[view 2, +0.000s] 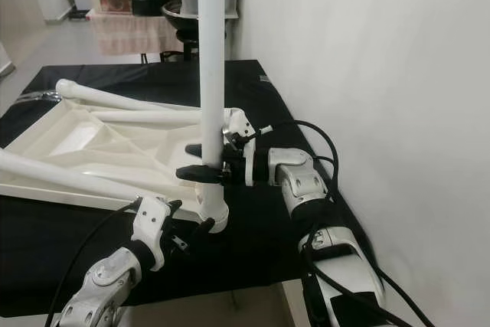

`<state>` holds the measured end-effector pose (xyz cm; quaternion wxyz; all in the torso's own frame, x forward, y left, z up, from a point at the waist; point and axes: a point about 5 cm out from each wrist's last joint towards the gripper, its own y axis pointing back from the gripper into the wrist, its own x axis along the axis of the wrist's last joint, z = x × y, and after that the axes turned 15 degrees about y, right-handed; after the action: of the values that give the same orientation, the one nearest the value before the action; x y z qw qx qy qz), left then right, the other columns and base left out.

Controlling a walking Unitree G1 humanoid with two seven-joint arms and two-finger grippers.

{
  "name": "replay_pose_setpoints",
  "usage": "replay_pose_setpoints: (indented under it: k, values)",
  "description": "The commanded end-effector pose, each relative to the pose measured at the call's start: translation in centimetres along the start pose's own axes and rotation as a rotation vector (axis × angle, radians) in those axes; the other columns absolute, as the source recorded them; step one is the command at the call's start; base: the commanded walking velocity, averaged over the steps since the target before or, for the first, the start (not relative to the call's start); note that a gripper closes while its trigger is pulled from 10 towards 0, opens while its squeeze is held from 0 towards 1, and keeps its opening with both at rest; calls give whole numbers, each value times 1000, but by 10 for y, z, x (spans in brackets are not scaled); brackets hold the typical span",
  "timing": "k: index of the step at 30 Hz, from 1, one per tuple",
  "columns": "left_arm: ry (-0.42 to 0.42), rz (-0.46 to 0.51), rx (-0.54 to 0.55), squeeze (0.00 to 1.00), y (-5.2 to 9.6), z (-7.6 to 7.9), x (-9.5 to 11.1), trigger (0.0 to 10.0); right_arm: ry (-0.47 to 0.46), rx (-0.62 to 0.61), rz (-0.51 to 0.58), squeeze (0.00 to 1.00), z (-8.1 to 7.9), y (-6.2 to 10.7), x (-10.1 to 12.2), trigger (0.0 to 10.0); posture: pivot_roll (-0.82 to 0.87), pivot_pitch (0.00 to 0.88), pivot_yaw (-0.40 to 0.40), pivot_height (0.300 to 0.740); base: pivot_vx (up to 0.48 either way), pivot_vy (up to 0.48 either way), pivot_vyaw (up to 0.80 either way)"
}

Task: Building children table

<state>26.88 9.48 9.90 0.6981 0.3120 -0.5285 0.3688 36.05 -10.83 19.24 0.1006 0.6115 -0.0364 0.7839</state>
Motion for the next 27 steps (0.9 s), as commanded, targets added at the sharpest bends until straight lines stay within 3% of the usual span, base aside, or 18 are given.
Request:
replay_pose_setpoints:
  k: [1,5,10,13,14,15,16,17,18,19,21,22,24,27]
  values:
    - [1,-9,0,0,0,2,-4,10000,-16,32,19,0,-1,1,-1,0,21,0,-81,740,0,0,0]
    - [4,-8,-1,0,0,2,-4,10000,-3,23,28,0,-2,3,-3,0,18,0,-79,740,0,0,0]
    - [6,-9,-3,0,2,2,-4,10000,62,-107,20,0,-7,10,-9,0,5,0,-74,740,0,0,0]
    - [7,-9,-3,0,3,1,-4,10000,45,-189,28,0,-13,5,-12,0,1,0,-80,740,0,0,0]
    - [4,-8,0,0,4,-1,-3,10000,-90,-607,130,0,-19,-9,-20,0,-24,0,-72,740,0,0,0]
    - [1,-7,4,0,5,-2,-2,10000,-92,-674,-107,0,-65,-32,-55,0,-29,0,-68,740,0,0,0]
    - [-1,-5,6,0,6,-3,-1,10000,-55,-694,-249,0,-101,-48,-70,0,-27,0,-66,740,0,0,0]
    - [-18,-12,8,0,6,-6,-1,10000,-14,-754,-169,0,-97,-47,-57,0,-47,0,-41,740,0,0,0]
    - [-18,-12,8,0,6,-6,-1,10000,-14,-754,-169,0,-97,-47,-57,0,-47,0,-41,740,0,0,0]
    - [-27,-18,10,0,5,-7,-2,10000,0,-760,-123,0,-87,-41,-53,0,-63,0,-35,740,0,0,0]
    - [-27,-18,10,0,5,-7,-2,10000,0,-760,-123,0,-87,-41,-53,0,-63,0,-35,740,0,0,0]
    - [-22,-11,10,0,4,-7,-1,10000,-69,-819,-99,0,-75,-31,-56,0,-25,0,-61,740,0,0,0]
    - [-16,-13,6,0,4,-8,0,10000,-73,-832,-67,0,-70,-30,-53,0,-39,0,-42,740,0,0,0]
    - [-25,-9,18,0,4,-9,1,10000,-70,-799,-76,0,-75,-34,-53,0,-28,0,-51,740,0,0,0]
